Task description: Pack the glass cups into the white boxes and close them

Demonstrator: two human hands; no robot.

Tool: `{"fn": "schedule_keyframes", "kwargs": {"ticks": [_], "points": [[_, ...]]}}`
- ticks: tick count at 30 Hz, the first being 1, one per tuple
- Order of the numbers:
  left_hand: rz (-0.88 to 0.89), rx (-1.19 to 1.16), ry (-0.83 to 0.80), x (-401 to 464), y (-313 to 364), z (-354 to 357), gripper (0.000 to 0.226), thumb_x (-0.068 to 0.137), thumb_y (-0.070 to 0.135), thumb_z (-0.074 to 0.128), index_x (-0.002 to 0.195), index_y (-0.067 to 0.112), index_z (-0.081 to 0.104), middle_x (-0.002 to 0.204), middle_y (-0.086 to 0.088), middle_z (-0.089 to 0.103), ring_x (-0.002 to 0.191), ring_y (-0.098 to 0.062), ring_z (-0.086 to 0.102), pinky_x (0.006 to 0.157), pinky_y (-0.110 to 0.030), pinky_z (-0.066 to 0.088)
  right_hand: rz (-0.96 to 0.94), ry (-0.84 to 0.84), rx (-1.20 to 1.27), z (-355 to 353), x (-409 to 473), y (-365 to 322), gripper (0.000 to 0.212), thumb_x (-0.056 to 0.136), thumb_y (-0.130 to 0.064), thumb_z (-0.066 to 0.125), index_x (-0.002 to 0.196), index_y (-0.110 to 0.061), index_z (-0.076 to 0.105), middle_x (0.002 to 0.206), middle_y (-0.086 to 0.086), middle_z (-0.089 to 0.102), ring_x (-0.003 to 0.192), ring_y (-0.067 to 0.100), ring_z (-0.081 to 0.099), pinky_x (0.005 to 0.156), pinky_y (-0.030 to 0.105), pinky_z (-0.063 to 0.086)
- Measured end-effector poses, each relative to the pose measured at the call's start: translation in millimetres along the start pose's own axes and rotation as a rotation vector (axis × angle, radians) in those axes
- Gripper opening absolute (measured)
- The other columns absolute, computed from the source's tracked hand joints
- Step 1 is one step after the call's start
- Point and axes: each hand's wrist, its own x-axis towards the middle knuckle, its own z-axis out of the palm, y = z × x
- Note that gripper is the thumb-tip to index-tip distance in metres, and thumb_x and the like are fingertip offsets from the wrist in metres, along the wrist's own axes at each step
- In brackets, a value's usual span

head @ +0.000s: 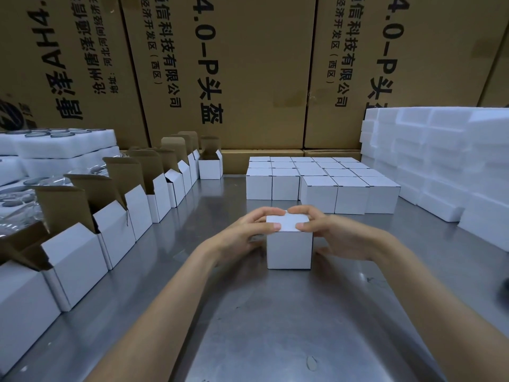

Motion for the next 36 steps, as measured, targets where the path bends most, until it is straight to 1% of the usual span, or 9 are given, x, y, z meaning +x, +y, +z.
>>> {"fn": "schedule_keyframes", "kwargs": {"ticks": [3,6,10,13,15,19,24,28,36], "points": [[0.026,0.141,0.056,-0.1,-5.3,-3.3,0.049,0.069,0.054,0.072,0.116,0.048,0.060,0.133,0.005,0.054,0.122,-0.014,0.054,0.112,-0.041,0.035,-0.040,0.073,0.010,3.4,1.4,2.2,0.032,0.093,-0.027,0.053,0.123,-0.037,0.053,0.129,-0.001,0.054,0.111,0.012,0.050,0.082,0.027,0.038],[0.022,0.294,0.159,-2.1,-8.1,-4.7,0.067,0.062,0.064,0.074,0.123,0.062,0.045,0.143,0.009,0.039,0.123,-0.011,0.050,0.107,-0.033,0.039,-0.116,0.191,-0.036,9.8,8.4,6.5,0.027,0.096,-0.031,0.049,0.123,-0.038,0.051,0.128,-0.006,0.052,0.106,0.004,0.050,0.077,0.021,0.037],[0.122,0.395,0.337,6.2,-20.6,8.6,0.080,0.071,0.036,0.082,0.139,0.041,0.039,0.134,0.005,0.046,0.102,-0.015,0.061,0.076,-0.019,0.051,-0.298,0.440,-0.192,20.8,26.7,26.7,0.046,0.095,-0.050,0.043,0.138,-0.034,0.040,0.145,-0.007,0.039,0.132,0.009,0.037,0.110,0.030,0.030],[0.156,0.456,0.455,16.3,-29.5,16.8,0.072,0.074,0.030,0.081,0.137,0.031,0.046,0.123,0.009,0.058,0.090,0.001,0.061,0.071,-0.011,0.048,-0.342,0.577,-0.064,23.8,31.3,37.4,0.072,0.076,-0.069,0.042,0.138,-0.034,0.038,0.138,-0.011,0.046,0.120,0.008,0.047,0.096,0.026,0.036],[0.137,0.497,0.541,22.4,-32.1,15.9,0.062,0.074,0.033,0.079,0.130,0.029,0.054,0.118,0.011,0.061,0.084,0.011,0.057,0.068,-0.003,0.042,-0.347,0.725,-0.019,15.1,35.1,40.5,0.073,0.074,-0.072,0.045,0.136,-0.034,0.041,0.133,-0.009,0.052,0.111,0.009,0.053,0.087,0.026,0.036],[0.038,0.560,0.714,37.5,-32.8,14.8,0.051,0.074,0.044,0.076,0.120,0.031,0.059,0.114,0.014,0.064,0.091,-0.006,0.061,0.081,-0.026,0.048,-0.267,0.974,-0.305,-2.6,49.6,47.9,0.053,0.092,-0.042,0.054,0.141,-0.028,0.038,0.143,-0.002,0.041,0.125,0.019,0.046,0.098,0.039,0.040],[-0.085,0.740,0.847,66.3,-30.0,16.3,0.053,0.071,0.064,0.068,0.114,0.033,0.058,0.101,0.016,0.063,0.098,-0.012,0.061,0.072,-0.026,0.040,-0.206,0.988,-0.583,-4.8,62.4,46.2,0.050,0.095,-0.027,0.049,0.143,-0.029,0.034,0.153,-0.001,0.025,0.136,0.021,0.034,0.095,0.039,0.040],[-0.129,0.844,0.826,95.3,-32.0,11.8,0.057,0.078,0.064,0.062,0.122,0.028,0.055,0.112,0.007,0.065,0.108,-0.020,0.060,0.081,-0.032,0.047,-0.133,1.107,-0.690,-9.7,70.1,43.9,0.055,0.092,-0.021,0.051,0.143,-0.026,0.033,0.156,0.005,0.016,0.138,0.026,0.023,0.096,0.041,0.040],[-0.205,1.012,0.822,130.2,-32.6,2.3,0.063,0.081,0.067,0.054,0.130,0.027,0.051,0.127,0.000,0.060,0.117,-0.026,0.056,0.082,-0.031,0.043,-0.126,1.525,-0.169,-65.4,81.7,47.3,0.060,0.091,-0.023,0.052,0.146,-0.012,0.030,0.155,0.015,0.016,0.140,0.034,0.018,0.111,0.044,0.021]]}}
